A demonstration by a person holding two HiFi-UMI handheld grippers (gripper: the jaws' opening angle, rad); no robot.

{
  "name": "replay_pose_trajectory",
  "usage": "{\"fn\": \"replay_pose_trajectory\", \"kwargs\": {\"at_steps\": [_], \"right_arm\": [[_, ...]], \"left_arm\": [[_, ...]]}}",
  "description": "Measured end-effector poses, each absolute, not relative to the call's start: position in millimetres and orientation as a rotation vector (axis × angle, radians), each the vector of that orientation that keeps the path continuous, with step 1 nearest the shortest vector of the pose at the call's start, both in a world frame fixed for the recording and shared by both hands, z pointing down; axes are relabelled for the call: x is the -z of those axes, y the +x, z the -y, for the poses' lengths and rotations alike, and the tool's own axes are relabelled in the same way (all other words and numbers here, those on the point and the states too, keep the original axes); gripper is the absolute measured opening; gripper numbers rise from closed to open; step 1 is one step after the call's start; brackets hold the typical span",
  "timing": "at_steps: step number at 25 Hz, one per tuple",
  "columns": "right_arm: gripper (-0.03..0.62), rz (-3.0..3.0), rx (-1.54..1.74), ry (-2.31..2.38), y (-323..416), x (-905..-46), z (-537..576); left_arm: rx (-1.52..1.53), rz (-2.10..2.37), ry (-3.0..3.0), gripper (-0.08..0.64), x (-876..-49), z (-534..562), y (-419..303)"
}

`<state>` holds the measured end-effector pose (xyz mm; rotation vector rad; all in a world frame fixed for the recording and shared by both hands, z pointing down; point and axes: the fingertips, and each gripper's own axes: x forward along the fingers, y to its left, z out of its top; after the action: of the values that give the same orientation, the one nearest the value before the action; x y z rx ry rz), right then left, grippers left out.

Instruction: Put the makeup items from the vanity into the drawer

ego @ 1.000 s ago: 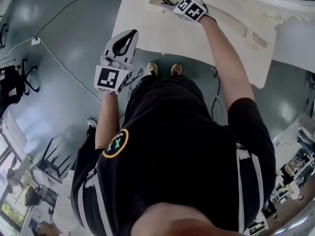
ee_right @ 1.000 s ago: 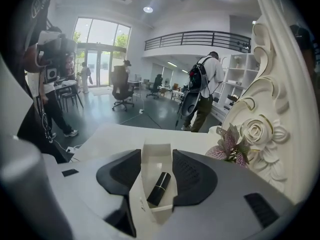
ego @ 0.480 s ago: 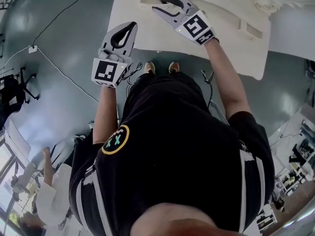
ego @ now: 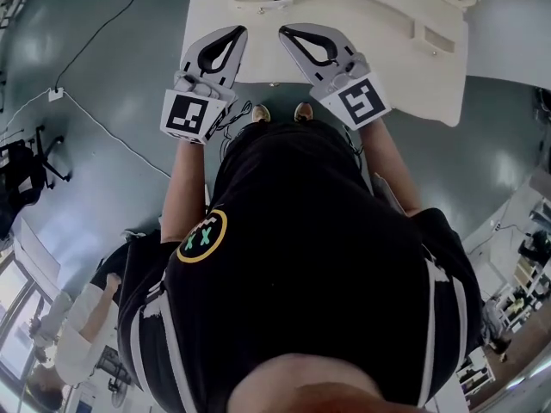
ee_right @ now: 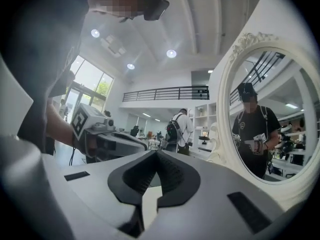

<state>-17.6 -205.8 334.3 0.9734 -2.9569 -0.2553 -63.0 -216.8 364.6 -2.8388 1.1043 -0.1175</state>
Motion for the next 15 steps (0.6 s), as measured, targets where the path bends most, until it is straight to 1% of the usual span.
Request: {"fn": "replay_pose_trajectory", "kwargs": {"at_steps": [15], "right_arm": [[0.02,2.95,0.286,1.014,-16.1,-330.2,192.2]], "left_arm": [[0.125,-1.073,-2.848,0.02,-364.2,212.4,-47.9]]}}
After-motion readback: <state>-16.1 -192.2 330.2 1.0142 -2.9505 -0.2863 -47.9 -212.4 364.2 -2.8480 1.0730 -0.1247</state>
